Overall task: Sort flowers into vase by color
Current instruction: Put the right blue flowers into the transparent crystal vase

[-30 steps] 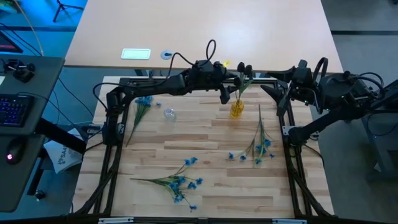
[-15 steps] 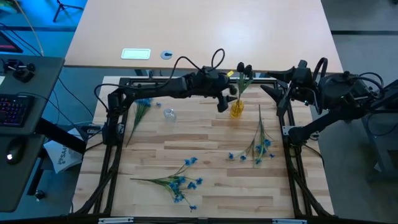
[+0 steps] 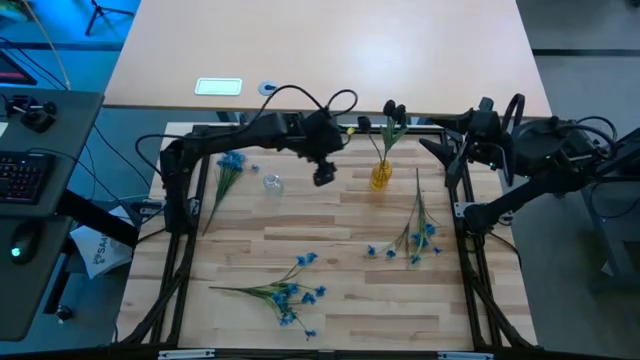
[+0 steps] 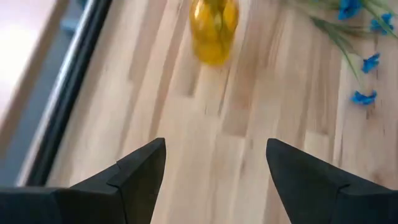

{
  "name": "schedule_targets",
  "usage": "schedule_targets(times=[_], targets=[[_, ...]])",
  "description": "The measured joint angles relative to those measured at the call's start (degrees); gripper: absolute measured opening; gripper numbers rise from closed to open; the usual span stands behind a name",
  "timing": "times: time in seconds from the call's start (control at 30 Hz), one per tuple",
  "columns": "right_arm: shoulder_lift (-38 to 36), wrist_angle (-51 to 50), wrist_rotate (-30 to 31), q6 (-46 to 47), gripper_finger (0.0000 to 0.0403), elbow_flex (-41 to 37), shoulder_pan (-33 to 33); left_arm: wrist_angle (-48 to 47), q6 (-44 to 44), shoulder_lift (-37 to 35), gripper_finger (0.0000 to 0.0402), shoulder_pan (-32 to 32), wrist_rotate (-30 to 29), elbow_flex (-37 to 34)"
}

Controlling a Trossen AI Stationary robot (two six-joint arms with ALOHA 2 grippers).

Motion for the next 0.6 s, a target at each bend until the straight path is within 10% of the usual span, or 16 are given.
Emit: schedule_targets(times=[0.3,0.6], targets=[[0.1,-8.6,1.0,7.5,0.0243,-5.7,0.0,13.1,-12.8,-9.7,0.0267,-0.3,4.8,-17.7],[-5.2,-25.7,1.9,43.4,0.0243,-29.4,0.0,26.9,-22.4,-20.0,0.0267,-6.4,1.0,-34.6]])
